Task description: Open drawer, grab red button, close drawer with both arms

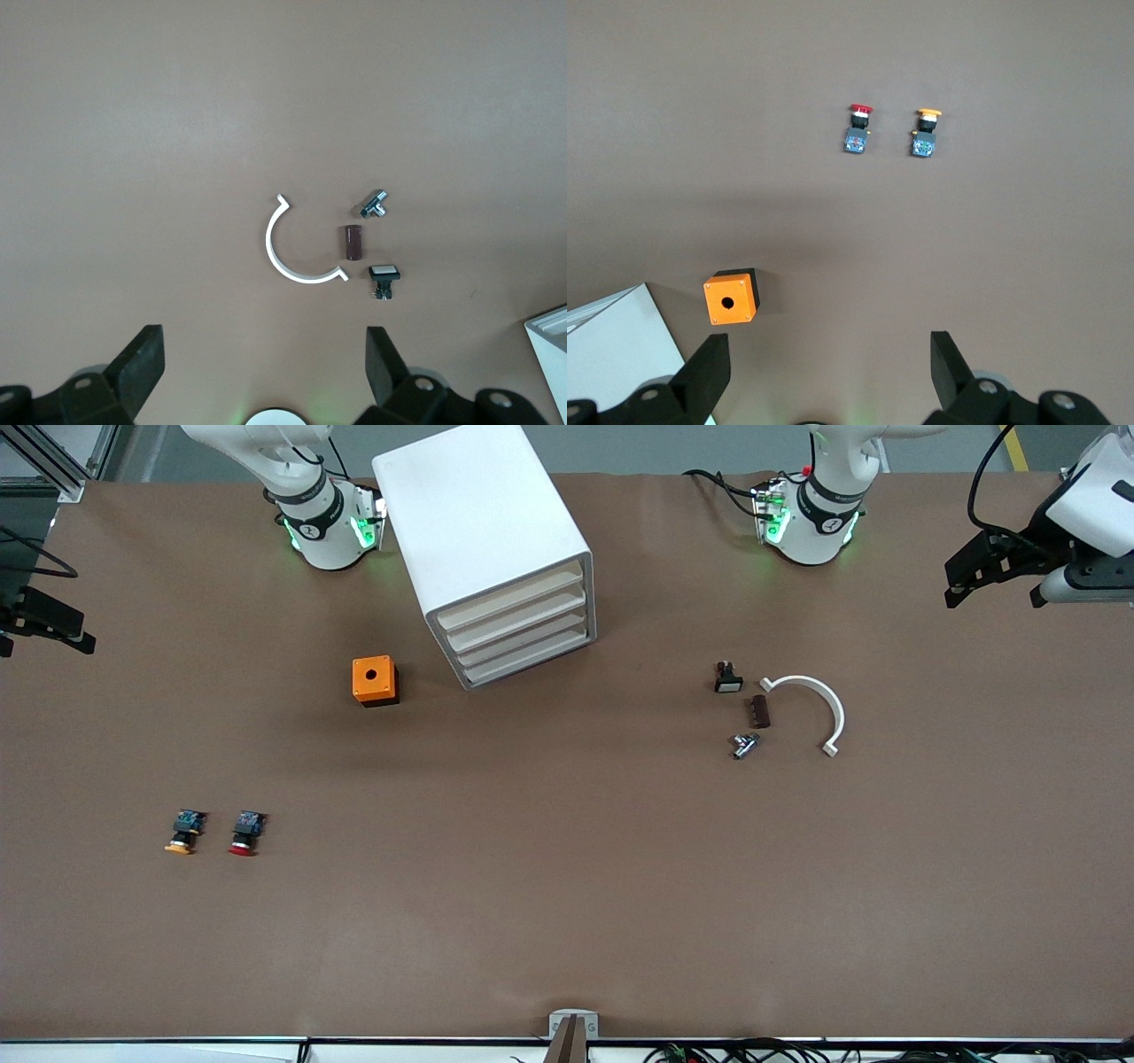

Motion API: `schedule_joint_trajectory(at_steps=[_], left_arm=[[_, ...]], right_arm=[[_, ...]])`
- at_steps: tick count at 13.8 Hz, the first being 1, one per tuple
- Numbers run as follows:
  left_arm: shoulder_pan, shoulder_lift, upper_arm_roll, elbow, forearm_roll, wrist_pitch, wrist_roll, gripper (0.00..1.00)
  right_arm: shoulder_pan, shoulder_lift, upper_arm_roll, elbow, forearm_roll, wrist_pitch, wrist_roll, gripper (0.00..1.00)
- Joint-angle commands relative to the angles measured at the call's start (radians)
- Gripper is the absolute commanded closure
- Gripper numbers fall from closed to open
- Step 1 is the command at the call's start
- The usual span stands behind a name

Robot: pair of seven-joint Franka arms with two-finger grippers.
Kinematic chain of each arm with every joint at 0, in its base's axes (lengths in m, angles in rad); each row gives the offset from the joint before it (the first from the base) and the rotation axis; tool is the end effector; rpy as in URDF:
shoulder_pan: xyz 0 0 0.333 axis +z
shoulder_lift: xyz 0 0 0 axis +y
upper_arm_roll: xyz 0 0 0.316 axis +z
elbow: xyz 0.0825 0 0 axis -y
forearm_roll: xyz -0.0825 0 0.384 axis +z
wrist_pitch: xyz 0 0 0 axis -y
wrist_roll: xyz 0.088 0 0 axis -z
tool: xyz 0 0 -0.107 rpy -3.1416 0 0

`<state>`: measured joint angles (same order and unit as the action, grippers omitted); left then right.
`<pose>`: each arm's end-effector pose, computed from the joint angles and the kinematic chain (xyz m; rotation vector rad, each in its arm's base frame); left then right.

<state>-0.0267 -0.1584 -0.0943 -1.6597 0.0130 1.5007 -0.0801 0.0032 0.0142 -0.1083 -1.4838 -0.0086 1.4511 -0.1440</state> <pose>0.4932 -0.0628 0.6596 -3.1132 0.0604 -0.0023 0.5438 -0.0579 0.6471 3.1359 0.0597 -0.0748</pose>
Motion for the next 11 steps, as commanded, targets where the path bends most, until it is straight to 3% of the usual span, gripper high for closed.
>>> schedule_joint_trajectory(at_steps=[1, 4, 11], left_arm=[[-0.001, 0.01, 0.007, 0.018, -0.001, 0.01, 0.007, 0.0], [-0.002, 0.045, 0.005, 0.066, 0.001, 0.009, 0.0, 0.0], [-0.002, 0.063, 0.005, 0.081, -0.002, -0.002, -0.012, 0.0]], right_arm=[[0.006, -0.069, 0.001, -0.09, -0.021, 0.063, 0.001, 0.0], [0.004, -0.126, -0.002, -0.179, -0.007, 0.124, 0.01, 0.0], [0.012, -0.135, -0.002, -0.181, 0.016, 0.109, 0.064, 0.0]])
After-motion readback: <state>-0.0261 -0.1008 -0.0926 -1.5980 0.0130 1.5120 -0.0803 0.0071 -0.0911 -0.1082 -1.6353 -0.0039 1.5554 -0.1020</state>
